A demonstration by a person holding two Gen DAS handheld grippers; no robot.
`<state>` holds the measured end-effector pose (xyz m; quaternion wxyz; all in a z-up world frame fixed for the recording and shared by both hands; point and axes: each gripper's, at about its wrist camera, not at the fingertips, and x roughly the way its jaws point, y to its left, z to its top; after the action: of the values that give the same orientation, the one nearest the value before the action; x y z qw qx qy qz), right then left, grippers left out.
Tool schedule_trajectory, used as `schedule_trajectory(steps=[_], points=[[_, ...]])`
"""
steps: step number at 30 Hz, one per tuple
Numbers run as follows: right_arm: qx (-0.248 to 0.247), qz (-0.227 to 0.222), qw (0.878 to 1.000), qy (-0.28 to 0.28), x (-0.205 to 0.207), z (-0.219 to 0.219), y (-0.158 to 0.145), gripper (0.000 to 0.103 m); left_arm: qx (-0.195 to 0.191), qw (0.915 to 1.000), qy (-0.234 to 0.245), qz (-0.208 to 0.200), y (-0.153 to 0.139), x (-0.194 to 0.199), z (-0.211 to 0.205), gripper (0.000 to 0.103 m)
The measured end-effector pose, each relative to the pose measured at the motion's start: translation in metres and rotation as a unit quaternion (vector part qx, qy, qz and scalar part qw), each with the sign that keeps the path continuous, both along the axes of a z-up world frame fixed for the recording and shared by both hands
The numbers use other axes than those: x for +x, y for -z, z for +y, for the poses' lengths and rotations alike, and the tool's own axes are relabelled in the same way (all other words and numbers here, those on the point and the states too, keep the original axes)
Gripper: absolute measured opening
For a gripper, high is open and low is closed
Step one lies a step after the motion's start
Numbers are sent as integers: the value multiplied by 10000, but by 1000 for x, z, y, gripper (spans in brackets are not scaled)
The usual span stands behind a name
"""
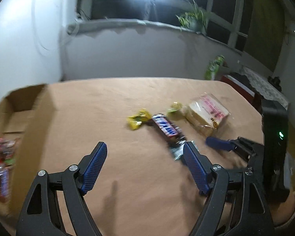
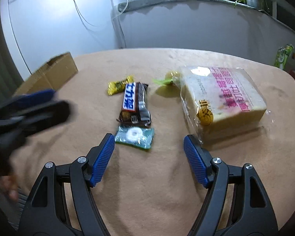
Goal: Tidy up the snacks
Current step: 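Return the left gripper to the table and grasp the blue-labelled chocolate bar, then lift the chocolate bar with the left gripper while the right gripper grasps the green mint packet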
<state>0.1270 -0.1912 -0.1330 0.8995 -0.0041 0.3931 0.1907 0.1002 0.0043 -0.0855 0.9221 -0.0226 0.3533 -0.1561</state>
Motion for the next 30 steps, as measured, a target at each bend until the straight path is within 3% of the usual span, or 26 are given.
schedule_trajectory(steps=[6, 10, 13, 15, 19, 25, 30], points=[[-233, -51, 9993, -298, 2, 16, 2, 76, -295, 9973, 107, 659, 20, 42, -24, 79], [-317, -141, 9991, -252, 2, 21, 2, 47, -157, 9958, 205, 876, 28, 59, -41, 71], [-215, -182, 9993, -239, 0, 17, 2, 33, -136, 9945, 286, 999, 33, 66, -50, 51], [-130, -197, 9995, -189, -1, 13, 3, 25, 9, 9954, 242, 927, 33, 66, -53, 45], [-60, -224, 9995, -202, -4, 12, 4, 22, -24, 9962, 217, 842, 34, 63, -50, 42], [34, -311, 9992, -229, -15, 4, 4, 12, -351, 9965, 192, 741, 31, 52, -35, 41], [109, -354, 9992, -157, -29, -9, 4, 6, -451, 9980, 59, 431, 18, 17, -11, 41]])
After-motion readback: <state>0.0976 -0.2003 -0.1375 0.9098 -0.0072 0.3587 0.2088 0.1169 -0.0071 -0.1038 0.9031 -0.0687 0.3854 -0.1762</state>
